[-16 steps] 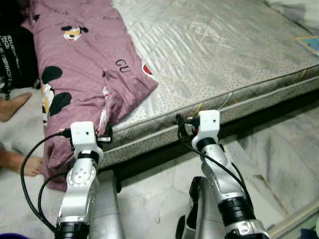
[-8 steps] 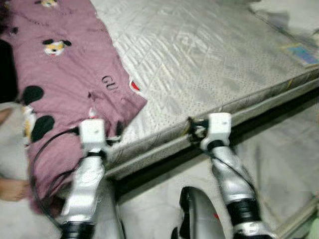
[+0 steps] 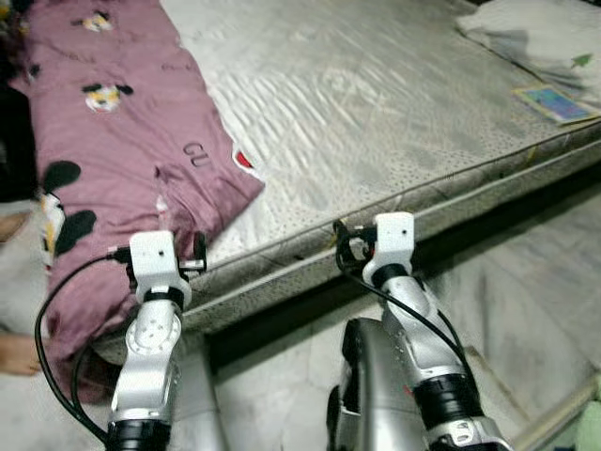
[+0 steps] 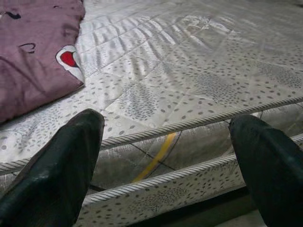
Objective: Clean up the room
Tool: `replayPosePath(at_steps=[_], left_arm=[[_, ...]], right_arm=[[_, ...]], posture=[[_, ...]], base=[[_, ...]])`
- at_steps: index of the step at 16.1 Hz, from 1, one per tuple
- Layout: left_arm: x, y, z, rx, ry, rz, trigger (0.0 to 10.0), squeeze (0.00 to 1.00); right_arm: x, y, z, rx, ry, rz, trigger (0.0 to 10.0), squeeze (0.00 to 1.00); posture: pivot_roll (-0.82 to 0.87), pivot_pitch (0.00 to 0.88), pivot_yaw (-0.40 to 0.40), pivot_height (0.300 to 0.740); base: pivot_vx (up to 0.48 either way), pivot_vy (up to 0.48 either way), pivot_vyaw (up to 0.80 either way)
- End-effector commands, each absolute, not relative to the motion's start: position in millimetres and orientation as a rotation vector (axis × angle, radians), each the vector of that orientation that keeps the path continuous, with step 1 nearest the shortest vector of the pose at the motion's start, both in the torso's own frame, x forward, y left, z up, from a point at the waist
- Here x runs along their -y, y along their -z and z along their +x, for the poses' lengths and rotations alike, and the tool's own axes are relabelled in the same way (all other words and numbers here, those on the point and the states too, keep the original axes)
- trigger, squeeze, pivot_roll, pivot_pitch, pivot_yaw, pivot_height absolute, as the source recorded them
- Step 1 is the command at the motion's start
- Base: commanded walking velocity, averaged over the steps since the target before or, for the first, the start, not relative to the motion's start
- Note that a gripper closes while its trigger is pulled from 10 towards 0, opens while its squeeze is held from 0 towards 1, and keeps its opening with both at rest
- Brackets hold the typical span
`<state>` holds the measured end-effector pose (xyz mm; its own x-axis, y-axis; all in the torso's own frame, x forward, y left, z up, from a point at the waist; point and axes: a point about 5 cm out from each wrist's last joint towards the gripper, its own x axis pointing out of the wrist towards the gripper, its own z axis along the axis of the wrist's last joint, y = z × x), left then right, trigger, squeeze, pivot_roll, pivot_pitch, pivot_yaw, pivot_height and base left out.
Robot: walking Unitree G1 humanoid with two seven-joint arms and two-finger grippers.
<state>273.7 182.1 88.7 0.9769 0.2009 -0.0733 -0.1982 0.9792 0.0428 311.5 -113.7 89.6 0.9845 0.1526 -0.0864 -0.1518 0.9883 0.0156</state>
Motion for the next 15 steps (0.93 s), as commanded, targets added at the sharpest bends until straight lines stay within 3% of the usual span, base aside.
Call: replayPosePath(at_steps=[1,8,15], left_arm=[[-192.1,-88.1,274.1,-0.090,-0.276,0.054,10.0,0.00],[-244.6,-89.9,265.1,-0.102,-0.563,0.080,10.0,0.00],[-251.9,-90.7,302.1,-0.174,-0.473,0.053,10.0,0.00]], right_arm=[[117.5,-89.2,311.7,-0.096,-0.147,0.005,10.0,0.00],[128.2,-91.3,306.5,-0.099,-0.141,-0.020,10.0,0.00],[187.1,-94.5,260.7,-0.164,-0.076,-0.108,10.0,0.00]], posture=[[0.10,0.092,-0.038,0.520],[0.08,0.120,-0.056,0.520],[-0.02,0.184,-0.061,0.520]], base=[[0.000,0.000,0.00],[0.000,0.000,0.00],[0.000,0.000,0.00]])
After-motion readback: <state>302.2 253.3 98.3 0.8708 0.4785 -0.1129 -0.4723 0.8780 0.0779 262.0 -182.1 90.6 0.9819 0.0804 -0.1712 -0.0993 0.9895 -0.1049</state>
